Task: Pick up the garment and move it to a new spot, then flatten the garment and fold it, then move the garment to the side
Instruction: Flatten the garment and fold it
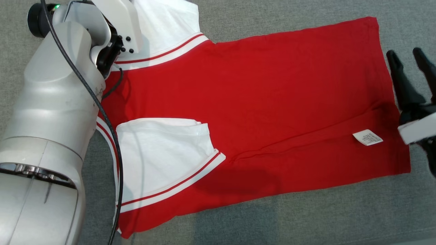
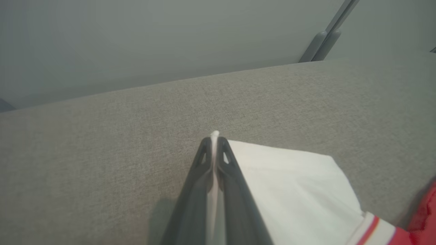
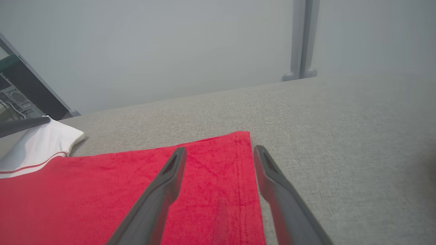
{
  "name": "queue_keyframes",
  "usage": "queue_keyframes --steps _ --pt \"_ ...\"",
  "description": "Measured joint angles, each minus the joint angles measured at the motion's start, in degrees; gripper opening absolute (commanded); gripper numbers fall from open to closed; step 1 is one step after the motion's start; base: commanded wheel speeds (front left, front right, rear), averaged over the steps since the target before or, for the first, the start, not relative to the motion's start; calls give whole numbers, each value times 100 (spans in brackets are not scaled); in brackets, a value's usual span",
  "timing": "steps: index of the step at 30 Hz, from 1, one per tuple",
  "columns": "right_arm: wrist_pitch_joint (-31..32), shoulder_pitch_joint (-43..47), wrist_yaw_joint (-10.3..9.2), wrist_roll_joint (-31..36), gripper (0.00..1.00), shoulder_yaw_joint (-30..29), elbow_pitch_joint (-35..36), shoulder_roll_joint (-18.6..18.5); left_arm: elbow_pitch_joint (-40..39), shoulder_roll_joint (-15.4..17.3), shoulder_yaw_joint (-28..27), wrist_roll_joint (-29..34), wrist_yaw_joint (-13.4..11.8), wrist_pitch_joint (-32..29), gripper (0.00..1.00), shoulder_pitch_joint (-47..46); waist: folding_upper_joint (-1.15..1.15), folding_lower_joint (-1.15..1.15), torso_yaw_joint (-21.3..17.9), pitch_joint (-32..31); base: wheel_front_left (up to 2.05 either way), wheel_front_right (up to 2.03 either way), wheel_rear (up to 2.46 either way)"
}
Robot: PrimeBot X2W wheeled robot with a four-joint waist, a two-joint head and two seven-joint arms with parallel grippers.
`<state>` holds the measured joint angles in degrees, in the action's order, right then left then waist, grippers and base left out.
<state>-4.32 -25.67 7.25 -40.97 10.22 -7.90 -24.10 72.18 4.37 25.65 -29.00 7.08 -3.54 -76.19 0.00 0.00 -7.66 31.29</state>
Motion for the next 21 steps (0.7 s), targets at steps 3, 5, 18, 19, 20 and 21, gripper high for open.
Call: queue_keyframes --steps 3,5,18,19,20,21 --pt "565 -539 0 -499 100 129 -186 -354 -148 -21 67 -135 1 -66 0 -66 0 0 66 39 0 0 0" --pt "934 -870 0 -760 100 189 -396 -512 -263 -55 148 -229 1 -154 0 -65 0 0 114 67 0 0 0" --pt "2096 -2255 0 -1314 100 923 -1912 -824 -795 -82 588 -602 1 -283 0 -65 0 0 354 229 0 0 0" --pt "2103 -2332 0 -1328 100 976 -2009 -818 -820 -69 620 -626 1 -285 0 -65 0 0 368 240 0 0 0" --pt "2123 -2407 0 -1363 100 1049 -2102 -818 -846 -55 654 -655 1 -285 0 -65 0 0 380 249 0 0 0" --pt "2141 -2459 0 -1394 100 1102 -2171 -816 -862 -40 682 -673 1 -285 0 -65 0 0 393 256 0 0 0"
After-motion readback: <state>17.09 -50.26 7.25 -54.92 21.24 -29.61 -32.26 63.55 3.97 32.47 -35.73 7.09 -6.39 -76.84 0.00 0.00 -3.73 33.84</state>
